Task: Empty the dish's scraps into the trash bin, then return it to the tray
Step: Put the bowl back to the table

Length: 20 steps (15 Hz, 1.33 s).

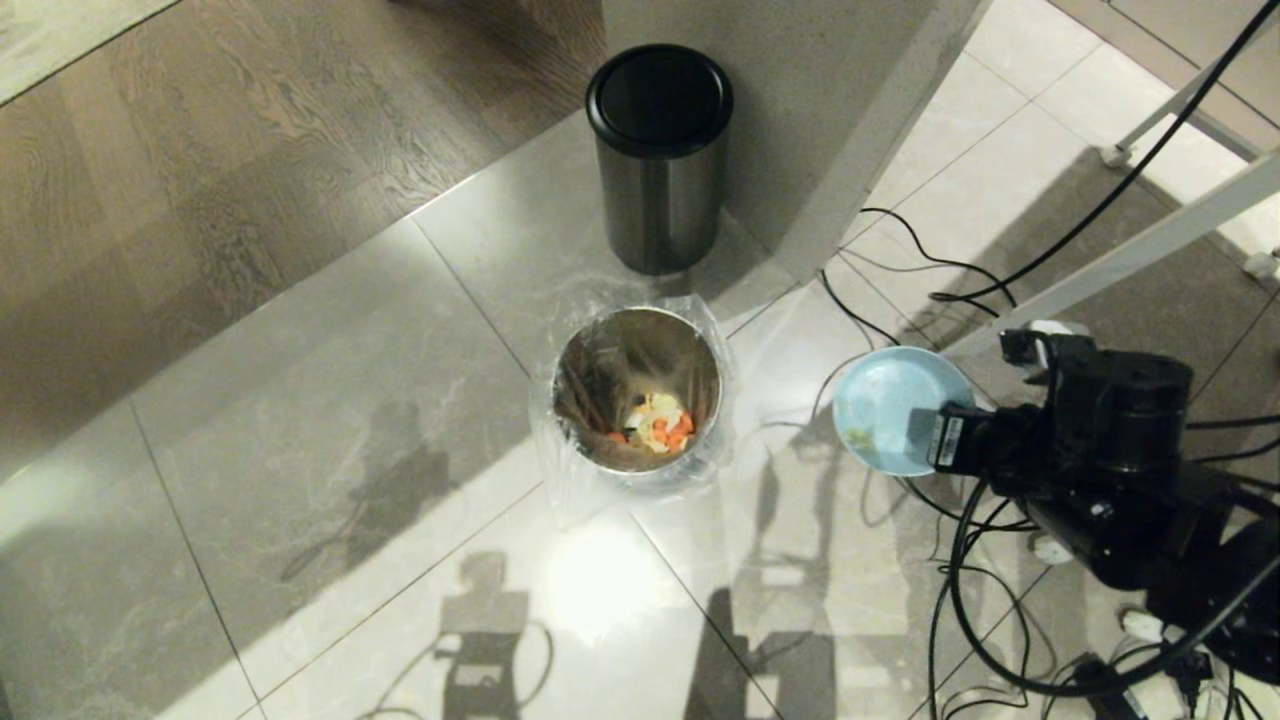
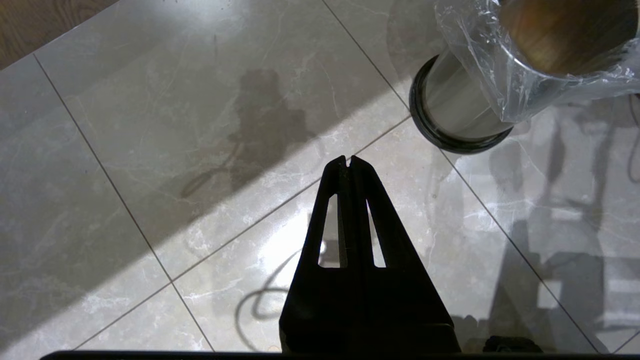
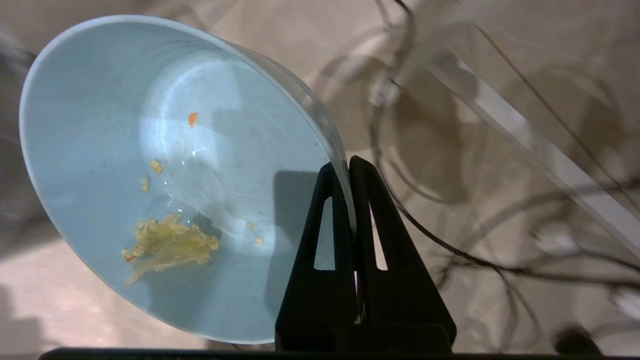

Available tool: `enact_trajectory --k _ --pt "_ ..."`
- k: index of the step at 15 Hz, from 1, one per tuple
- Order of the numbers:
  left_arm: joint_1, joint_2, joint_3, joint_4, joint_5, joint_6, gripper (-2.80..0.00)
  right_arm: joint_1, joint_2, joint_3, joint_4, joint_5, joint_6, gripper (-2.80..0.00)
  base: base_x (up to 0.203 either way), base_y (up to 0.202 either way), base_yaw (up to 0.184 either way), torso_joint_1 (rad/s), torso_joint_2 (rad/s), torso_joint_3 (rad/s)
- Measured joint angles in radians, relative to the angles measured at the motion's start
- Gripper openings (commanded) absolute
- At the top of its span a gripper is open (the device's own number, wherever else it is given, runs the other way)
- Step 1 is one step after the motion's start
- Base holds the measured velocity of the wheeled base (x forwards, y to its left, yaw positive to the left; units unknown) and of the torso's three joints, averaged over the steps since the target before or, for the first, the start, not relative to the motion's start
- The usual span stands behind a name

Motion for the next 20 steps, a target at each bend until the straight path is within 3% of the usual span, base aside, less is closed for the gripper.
enact_trajectory --k 3,11,20 --pt "0.000 0.000 0.000 0.000 0.000 0.000 -2.80 -0.037 0.004 0.110 -0.088 -0.012 -0.001 -2.80 0.000 0.000 0.000 0.000 0.00 0.000" --pt "0.000 0.000 0.000 0.000 0.000 0.000 -2.80 -0.196 0.046 0.223 -0.104 -0.061 0.011 -2.80 0.000 0.000 0.000 0.000 0.00 0.000" --pt "0.000 0.000 0.000 0.000 0.000 0.000 -2.80 -0.207 0.048 0.370 -0.142 -0.058 0.048 -2.80 0.000 0.000 0.000 0.000 0.00 0.000"
